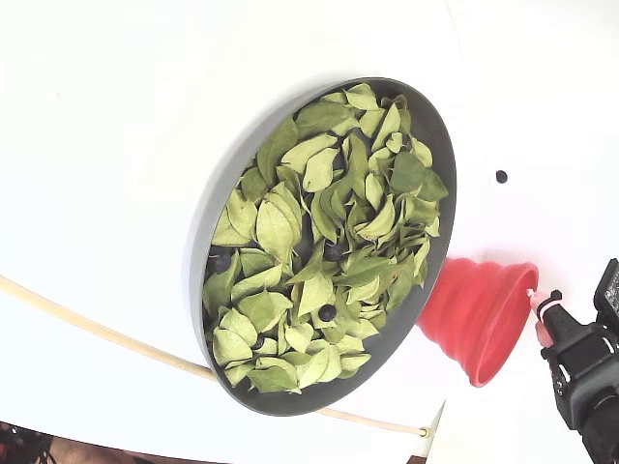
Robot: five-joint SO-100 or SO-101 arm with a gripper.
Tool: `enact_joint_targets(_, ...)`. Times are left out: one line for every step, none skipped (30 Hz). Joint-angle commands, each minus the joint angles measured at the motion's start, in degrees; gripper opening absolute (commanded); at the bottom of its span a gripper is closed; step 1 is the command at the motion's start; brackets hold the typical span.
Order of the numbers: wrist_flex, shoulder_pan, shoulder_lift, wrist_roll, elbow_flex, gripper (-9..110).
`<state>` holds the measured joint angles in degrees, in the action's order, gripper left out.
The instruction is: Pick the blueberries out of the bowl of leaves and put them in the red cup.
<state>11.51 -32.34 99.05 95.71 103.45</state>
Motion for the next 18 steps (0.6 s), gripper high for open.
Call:
enact_joint_targets(0.88, 0.26, 8.88, -0.18, -0.18, 16)
enact_joint_targets(1.41, 0.53, 9.32, -0.26, 0.18, 16)
enact_joint_targets(1.93, 0.79, 9.67, -0.44, 0.62, 16)
enact_joint_targets(2.2, 0.97, 10.02, -0.44, 1.14, 16)
enact_joint_targets(2.2, 1.14, 10.46, -0.44, 1.76, 16)
enact_joint_targets(2.29, 1.32, 10.9, -0.62, 2.29, 16)
enact_joint_targets(2.37, 1.67, 11.16, -0.53, 2.9, 16)
enact_joint_targets(2.37, 1.85, 11.6, -0.53, 3.52, 16)
enact_joint_targets(2.46, 2.02, 11.95, -0.7, 4.04, 16)
enact_joint_targets(2.81, 2.2, 12.13, -0.79, 4.39, 16)
enact_joint_targets(3.25, 2.29, 12.39, -0.88, 4.75, 16)
enact_joint_targets(3.6, 2.46, 12.66, -1.14, 5.19, 16)
enact_joint_targets(3.96, 2.72, 13.01, -1.41, 5.36, 16)
enact_joint_targets(4.48, 2.9, 13.27, -1.58, 5.62, 16)
enact_joint_targets(4.57, 3.08, 13.54, -1.85, 6.06, 16)
enact_joint_targets(4.57, 3.25, 13.71, -2.11, 6.59, 16)
enact_joint_targets(4.66, 3.52, 14.15, -2.2, 7.29, 16)
enact_joint_targets(4.66, 3.69, 14.59, -2.37, 7.82, 16)
